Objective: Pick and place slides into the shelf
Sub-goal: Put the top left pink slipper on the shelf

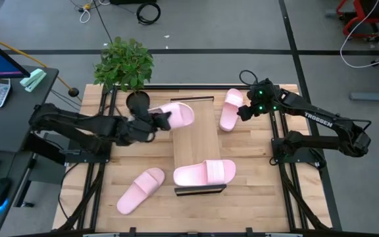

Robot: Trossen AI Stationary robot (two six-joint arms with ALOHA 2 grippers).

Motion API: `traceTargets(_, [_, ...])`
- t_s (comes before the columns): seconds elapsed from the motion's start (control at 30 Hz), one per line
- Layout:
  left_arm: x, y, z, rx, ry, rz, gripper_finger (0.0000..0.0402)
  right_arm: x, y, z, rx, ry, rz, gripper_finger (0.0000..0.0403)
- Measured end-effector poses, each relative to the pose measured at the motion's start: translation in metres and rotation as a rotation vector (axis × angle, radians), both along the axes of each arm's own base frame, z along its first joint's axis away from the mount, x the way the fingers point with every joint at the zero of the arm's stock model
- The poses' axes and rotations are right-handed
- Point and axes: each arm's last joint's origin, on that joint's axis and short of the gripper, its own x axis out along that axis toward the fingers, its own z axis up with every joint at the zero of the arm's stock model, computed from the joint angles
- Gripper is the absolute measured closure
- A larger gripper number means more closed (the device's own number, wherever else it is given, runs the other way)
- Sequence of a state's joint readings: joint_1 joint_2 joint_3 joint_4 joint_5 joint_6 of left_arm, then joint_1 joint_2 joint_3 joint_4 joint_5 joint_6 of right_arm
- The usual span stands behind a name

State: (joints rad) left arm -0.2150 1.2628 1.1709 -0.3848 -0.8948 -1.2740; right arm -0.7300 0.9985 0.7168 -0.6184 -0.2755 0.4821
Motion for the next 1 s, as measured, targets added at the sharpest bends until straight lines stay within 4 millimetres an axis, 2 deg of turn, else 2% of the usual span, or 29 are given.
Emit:
traceTargets(0.2, [0.039, 0.003, -0.014, -0.018, -0.066, -0.054, 0.039, -0.005, 0.007, 0.003, -0.002, -0.005, 0.089, 0.022])
traceTargets(0.33, [0.055, 0.005, -0.024, -0.048, -0.109, -0.047, 0.039, -0.013, 0.016, 0.011, -0.031, -0.047, 0.172, 0.0222])
traceTargets(0.5, [0.067, 0.006, -0.034, -0.09, -0.141, -0.03, 0.039, -0.03, 0.034, 0.025, -0.078, -0.134, 0.295, 0.023])
traceTargets(0.83, [0.087, 0.013, -0.04, -0.127, -0.29, 0.001, 0.039, -0.066, 0.072, 0.04, -0.199, -0.271, 0.505, 0.0238])
traceTargets(1.0, [0.091, 0.015, -0.047, -0.164, -0.302, 0.019, 0.039, -0.081, 0.088, 0.042, -0.244, -0.334, 0.617, 0.0279])
